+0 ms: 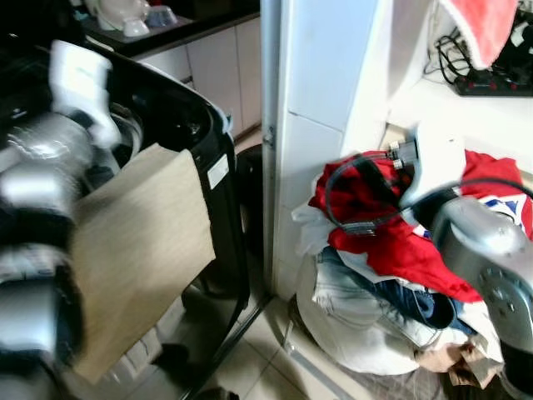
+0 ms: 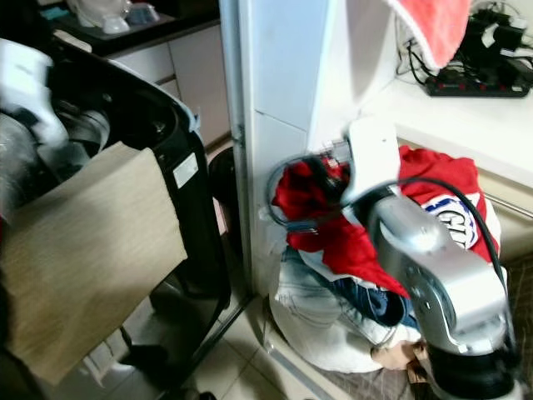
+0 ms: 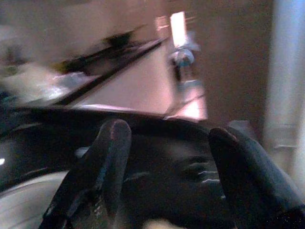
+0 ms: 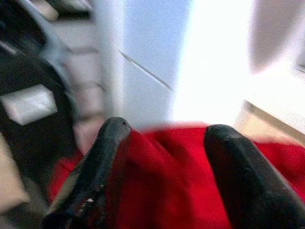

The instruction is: Clothes washing

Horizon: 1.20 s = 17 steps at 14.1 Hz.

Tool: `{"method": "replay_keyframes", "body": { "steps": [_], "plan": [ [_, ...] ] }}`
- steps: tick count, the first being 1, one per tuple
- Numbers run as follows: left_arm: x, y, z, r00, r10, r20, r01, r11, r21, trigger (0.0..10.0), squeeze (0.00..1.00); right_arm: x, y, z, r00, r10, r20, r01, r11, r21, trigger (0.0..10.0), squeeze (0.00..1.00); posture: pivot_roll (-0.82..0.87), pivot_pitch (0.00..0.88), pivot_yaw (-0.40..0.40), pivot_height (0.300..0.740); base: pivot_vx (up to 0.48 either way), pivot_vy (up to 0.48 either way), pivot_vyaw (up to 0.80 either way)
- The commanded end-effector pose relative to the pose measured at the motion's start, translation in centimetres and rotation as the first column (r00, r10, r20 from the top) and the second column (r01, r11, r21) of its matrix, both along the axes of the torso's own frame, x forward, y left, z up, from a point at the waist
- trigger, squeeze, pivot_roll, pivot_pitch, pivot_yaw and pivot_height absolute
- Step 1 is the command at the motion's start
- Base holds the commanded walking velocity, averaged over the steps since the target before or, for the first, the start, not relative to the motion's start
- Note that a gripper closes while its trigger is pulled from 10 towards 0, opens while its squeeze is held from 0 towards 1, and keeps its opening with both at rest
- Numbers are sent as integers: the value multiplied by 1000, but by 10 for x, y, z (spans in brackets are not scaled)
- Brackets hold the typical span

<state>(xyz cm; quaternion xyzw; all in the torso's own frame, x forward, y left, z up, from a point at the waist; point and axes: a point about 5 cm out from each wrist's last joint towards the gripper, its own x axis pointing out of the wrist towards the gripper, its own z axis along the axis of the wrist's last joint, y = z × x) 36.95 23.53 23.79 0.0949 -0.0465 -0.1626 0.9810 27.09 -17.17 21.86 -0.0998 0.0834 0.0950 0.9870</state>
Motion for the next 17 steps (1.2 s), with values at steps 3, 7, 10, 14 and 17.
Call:
{"method": "replay_keyframes", "body": {
  "steps": [3, 7, 10, 14, 17],
  "plan": [
    [-21, -56, 4, 959, -256, 118, 265, 962, -71, 10000, 0, -8, -15, 17, 995, -83, 56, 87, 994, -63, 10000, 1000, -163, 0, 82, 740, 0, 0, 0],
    [-52, -105, -5, 831, -554, 54, 556, 829, -61, 10000, 0, -21, -19, 18, 998, 29, -59, -30, 1000, -8, 10000, 1000, -168, 0, 96, 740, 0, 0, 0],
    [-76, -131, -23, 699, -712, -65, 714, 700, -4, 10000, 0, -26, -38, 0, 963, -25, -267, 5, 997, -75, 10000, 1000, -175, 0, 97, 740, 0, 0, 0],
    [-84, -142, -31, 661, -739, -131, 746, 666, 4, 10000, 0, -21, -38, -28, 913, 13, -407, -55, 994, -93, 10000, 0, -176, 0, 91, 740, 0, 0, 0],
    [-84, -141, -34, 671, -725, -153, 736, 677, 20, 10000, 0, -18, -40, -31, 904, 14, -427, -59, 994, -92, 3255, 0, -174, 0, 87, 740, 0, 0, 0]
  ]
}}
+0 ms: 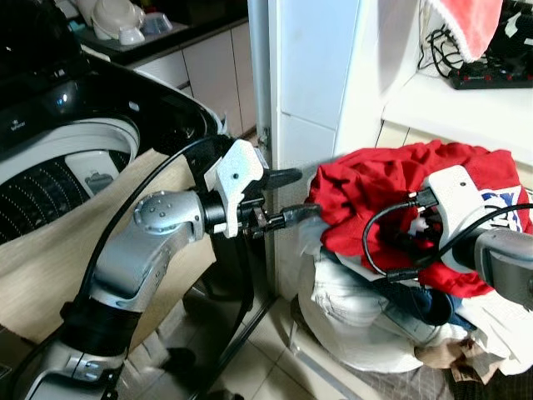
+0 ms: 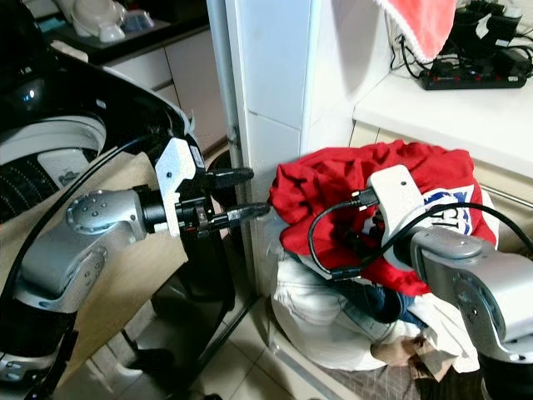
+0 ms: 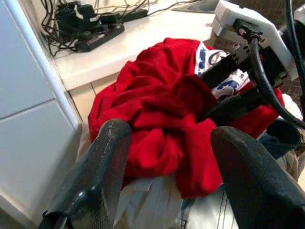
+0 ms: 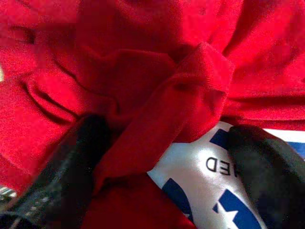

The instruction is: Clothes washing

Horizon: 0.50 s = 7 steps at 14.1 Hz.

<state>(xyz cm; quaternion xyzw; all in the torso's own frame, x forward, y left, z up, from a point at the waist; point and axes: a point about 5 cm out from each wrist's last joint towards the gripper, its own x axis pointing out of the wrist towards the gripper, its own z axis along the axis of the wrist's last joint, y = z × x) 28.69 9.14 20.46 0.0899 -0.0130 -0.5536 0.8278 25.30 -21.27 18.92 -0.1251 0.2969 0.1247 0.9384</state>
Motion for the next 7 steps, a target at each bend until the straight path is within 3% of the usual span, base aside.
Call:
{"method": "replay_keyframes", "body": {
  "steps": [1, 7],
  "plan": [
    [-2, 3, 0, 1000, 3, -7, -3, 1000, 7, 10000, 0, 1, 0, -1, 1000, 7, -5, -7, 1000, -6, 0, 0, -172, 0, 86, 740, 0, 0, 0],
    [-18, -2, 1, 991, -114, -65, 112, 993, -32, 10000, 0, 2, -4, -5, 999, 22, -23, -22, 1000, -10, 0, 0, -180, 0, 83, 740, 0, 0, 0]
  ]
}}
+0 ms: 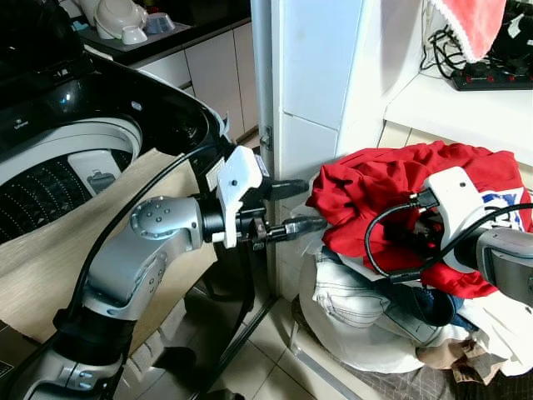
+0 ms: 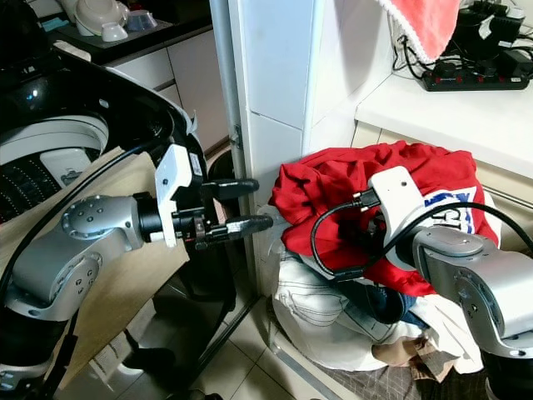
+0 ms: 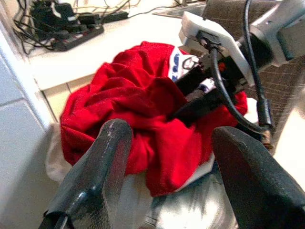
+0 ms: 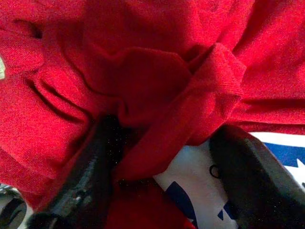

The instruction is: Clothes washing

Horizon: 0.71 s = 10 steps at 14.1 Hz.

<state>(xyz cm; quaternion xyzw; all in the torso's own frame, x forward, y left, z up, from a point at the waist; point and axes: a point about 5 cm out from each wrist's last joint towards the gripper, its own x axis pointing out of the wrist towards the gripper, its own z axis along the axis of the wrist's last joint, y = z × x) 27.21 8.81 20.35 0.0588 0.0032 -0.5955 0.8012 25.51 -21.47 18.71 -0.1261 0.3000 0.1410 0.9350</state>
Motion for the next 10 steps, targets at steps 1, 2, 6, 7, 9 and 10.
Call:
{"method": "replay_keyframes", "body": {
  "steps": [1, 2, 6, 7, 9, 10],
  "plan": [
    [-3, 1, 2, 1000, -18, 1, 18, 1000, 1, 10000, 0, 0, -3, -3, 1000, -8, -12, 8, 1000, -18, 0, 0, -180, 0, 81, 740, 0, 0, 0],
    [-3, 0, 2, 1000, -14, 3, 14, 1000, 0, 10000, 0, 0, -3, -3, 1000, -6, -14, 6, 1000, -18, 0, 0, -181, 0, 80, 740, 0, 0, 0],
    [-3, 0, 2, 1000, -14, 1, 14, 1000, 0, 10000, 0, 0, -4, -4, 1000, 0, -15, 0, 1000, -15, 0, 0, -183, 0, 79, 740, 0, 0, 0],
    [-3, 0, 2, 1000, -14, 2, 14, 1000, 0, 10000, 0, 1, -4, -3, 1000, -5, -9, 5, 1000, -8, 0, 0, -183, 0, 78, 740, 0, 0, 0],
    [-3, 1, 2, 1000, -12, 2, 12, 1000, -1, 10000, 0, 1, -4, -3, 1000, -8, -5, 8, 1000, -3, 0, 0, -183, 0, 78, 740, 0, 0, 0],
    [-3, 1, 1, 1000, -10, 3, 10, 1000, -1, 10000, 0, 1, -5, -2, 1000, -9, 5, 9, 1000, 2, 0, 0, -183, 0, 78, 740, 0, 0, 0]
  ]
}}
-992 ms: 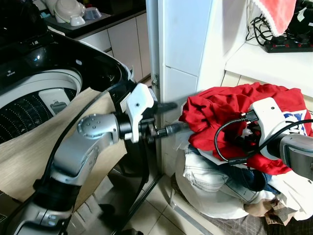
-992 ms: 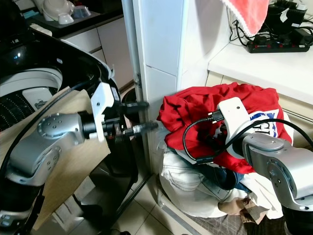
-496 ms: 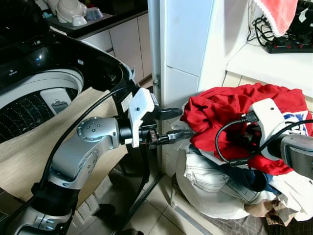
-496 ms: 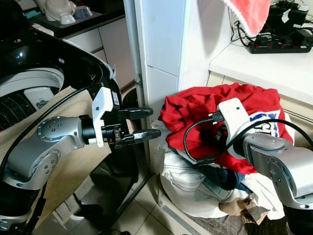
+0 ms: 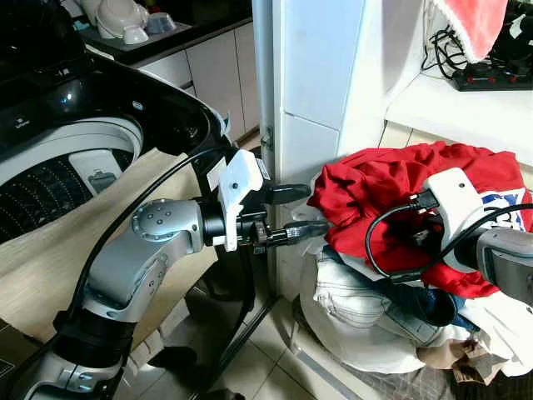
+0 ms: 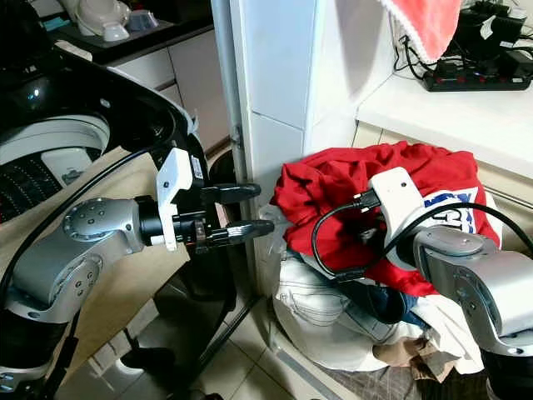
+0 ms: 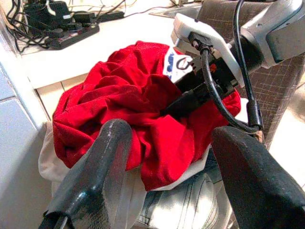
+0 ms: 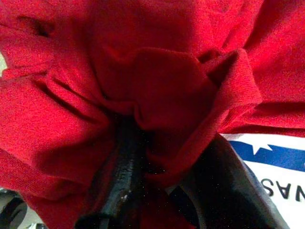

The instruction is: Clothes washing

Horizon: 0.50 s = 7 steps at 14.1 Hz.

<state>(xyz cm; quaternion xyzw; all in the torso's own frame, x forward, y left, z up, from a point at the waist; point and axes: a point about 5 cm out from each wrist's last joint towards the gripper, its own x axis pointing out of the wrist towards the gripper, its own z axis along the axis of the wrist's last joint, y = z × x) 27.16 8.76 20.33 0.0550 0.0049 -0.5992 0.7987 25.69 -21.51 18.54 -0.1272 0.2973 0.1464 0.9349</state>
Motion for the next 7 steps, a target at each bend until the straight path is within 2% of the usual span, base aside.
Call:
{"method": "replay_keyframes", "body": {
  "steps": [1, 2, 3, 4, 5, 7],
  "plan": [
    [-2, 2, 2, 1000, 6, 14, -6, 1000, 2, 10000, 0, 0, -5, 0, 1000, -21, 11, 21, 1000, 14, 0, 0, -183, 0, 77, 740, 0, 0, 0],
    [-1, 2, 2, 1000, 11, 16, -11, 1000, 1, 10000, 0, 0, -5, 1, 1000, -21, 13, 21, 1000, 22, 0, 0, -183, 0, 77, 740, 0, 0, 0],
    [3, 2, 7, 998, 49, 36, -48, 998, -33, 10000, 0, 2, 1, 11, 998, -2, 57, -6, 990, 140, 0, 0, -183, 0, 75, 740, 0, 0, 0],
    [4, 2, 8, 997, 62, 42, -60, 997, -47, 10000, 0, 2, 2, 15, 997, 6, 75, -19, 983, 182, 0, 0, -183, 0, 75, 740, 0, 0, 0],
    [8, 2, 13, 995, 94, 38, -91, 992, -84, 10000, 0, 3, 6, 29, 992, 17, 128, -53, 956, 289, 0, 0, -186, 0, 74, 740, 0, 0, 0],
    [12, -1, 22, 990, 133, 43, -125, 979, -159, 10000, 0, 4, 8, 52, 972, 49, 232, -144, 898, 415, 0, 0, -192, 0, 71, 740, 0, 0, 0]
  ]
}}
